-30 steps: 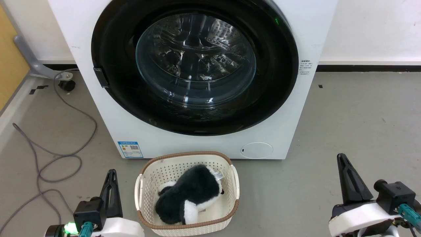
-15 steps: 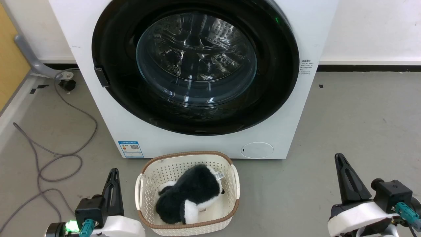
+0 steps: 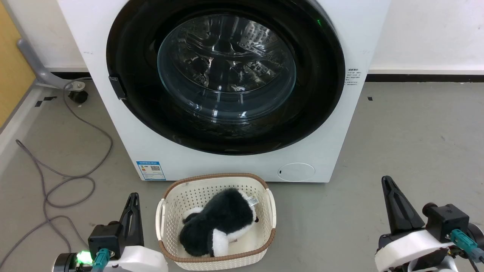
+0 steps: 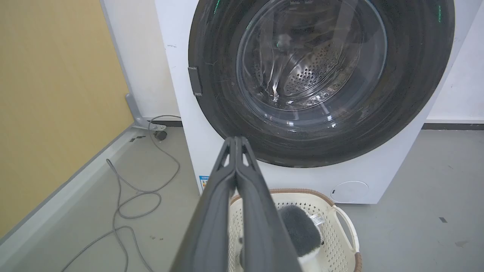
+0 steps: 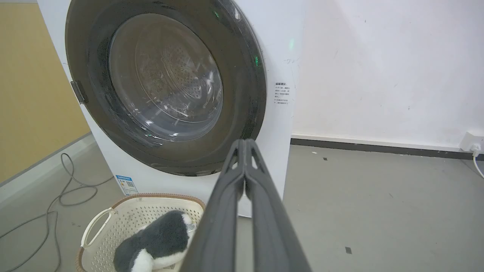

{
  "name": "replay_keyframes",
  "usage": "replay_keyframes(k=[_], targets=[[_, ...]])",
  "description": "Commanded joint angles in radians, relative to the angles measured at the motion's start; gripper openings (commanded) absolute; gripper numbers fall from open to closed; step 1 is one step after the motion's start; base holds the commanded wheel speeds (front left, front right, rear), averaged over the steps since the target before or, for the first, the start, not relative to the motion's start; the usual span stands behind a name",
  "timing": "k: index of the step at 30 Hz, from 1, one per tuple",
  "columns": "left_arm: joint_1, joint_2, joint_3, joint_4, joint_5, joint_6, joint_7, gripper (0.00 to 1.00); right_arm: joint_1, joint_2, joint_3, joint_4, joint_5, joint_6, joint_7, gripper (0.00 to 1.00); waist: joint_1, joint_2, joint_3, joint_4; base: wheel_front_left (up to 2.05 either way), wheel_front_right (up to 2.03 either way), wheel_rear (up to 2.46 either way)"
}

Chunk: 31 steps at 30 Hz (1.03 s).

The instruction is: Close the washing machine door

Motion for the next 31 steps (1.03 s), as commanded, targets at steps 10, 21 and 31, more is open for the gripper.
replay_keyframes(k=[10,21,31], targets=[[-0.020,-0.001,-0.001,-0.010,0.010,-0.018,0.022,0.00,0.018,0.003,0.006,-0.018,-0.020,-0.001,0.024,0.00,0.0000,0.0000,0.001,0.002,0.00,0.00,0.00],[-0.023,-0.001,-0.002,-0.017,0.014,-0.031,0.045,0.00,0.022,0.003,0.011,-0.030,-0.033,-0.001,0.046,0.00,0.0000,0.0000,0.002,0.003,0.00,0.00,0.00],[-0.026,-0.002,-0.003,-0.024,0.018,-0.042,0.065,0.00,0.025,0.004,0.016,-0.042,-0.045,-0.001,0.067,0.00,0.0000,0.0000,0.003,0.005,0.00,0.00,0.00]])
